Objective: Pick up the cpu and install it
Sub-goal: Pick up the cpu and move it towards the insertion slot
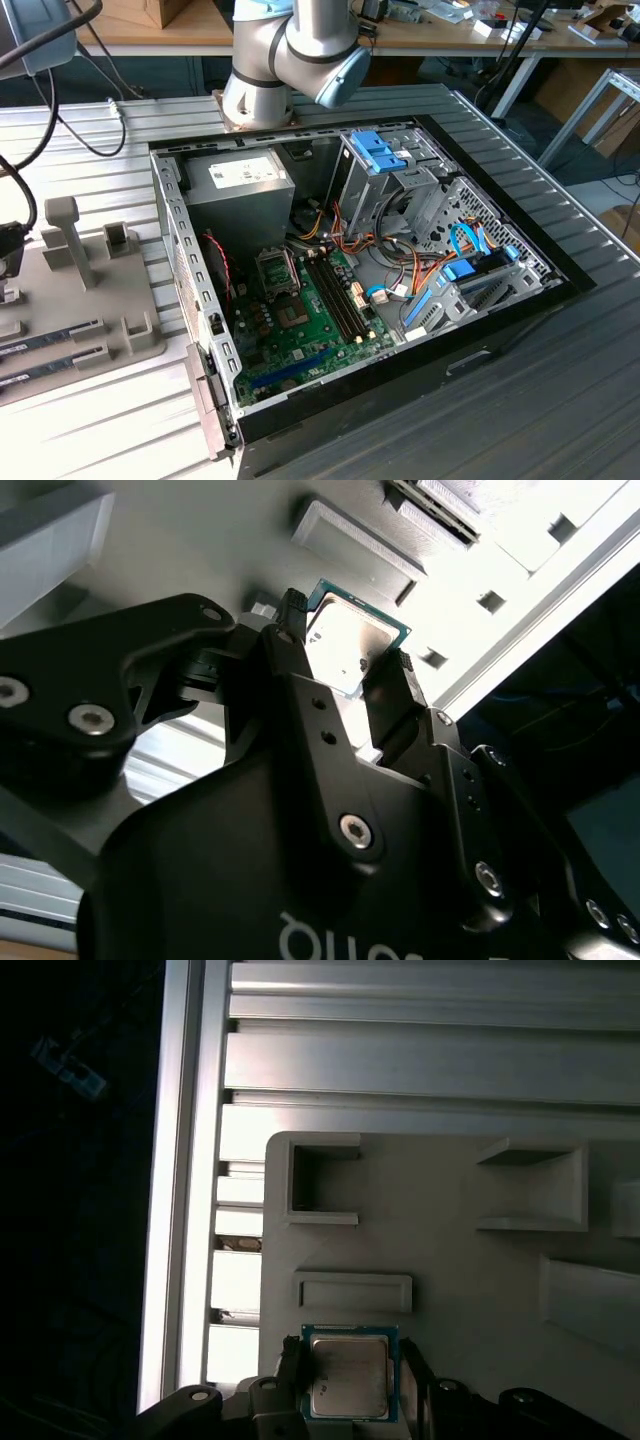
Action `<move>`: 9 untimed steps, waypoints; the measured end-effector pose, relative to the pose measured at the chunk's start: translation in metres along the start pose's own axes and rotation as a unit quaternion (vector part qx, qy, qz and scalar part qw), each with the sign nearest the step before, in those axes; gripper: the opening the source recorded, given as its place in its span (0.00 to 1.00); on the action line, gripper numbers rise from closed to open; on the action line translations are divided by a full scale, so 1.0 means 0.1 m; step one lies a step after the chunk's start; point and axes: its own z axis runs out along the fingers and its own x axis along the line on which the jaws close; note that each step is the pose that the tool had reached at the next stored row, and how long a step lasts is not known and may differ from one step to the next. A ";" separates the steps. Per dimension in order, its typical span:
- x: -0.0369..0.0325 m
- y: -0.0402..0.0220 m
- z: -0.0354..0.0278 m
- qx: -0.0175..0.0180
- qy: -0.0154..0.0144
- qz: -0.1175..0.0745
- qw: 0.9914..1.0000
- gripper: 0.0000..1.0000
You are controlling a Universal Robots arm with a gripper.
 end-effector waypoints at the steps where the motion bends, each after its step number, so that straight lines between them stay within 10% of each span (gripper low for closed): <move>1: 0.000 0.000 -0.004 0.000 0.000 0.000 1.000 0.47; 9: 0.002 0.001 -0.047 0.000 0.000 0.000 1.000 0.47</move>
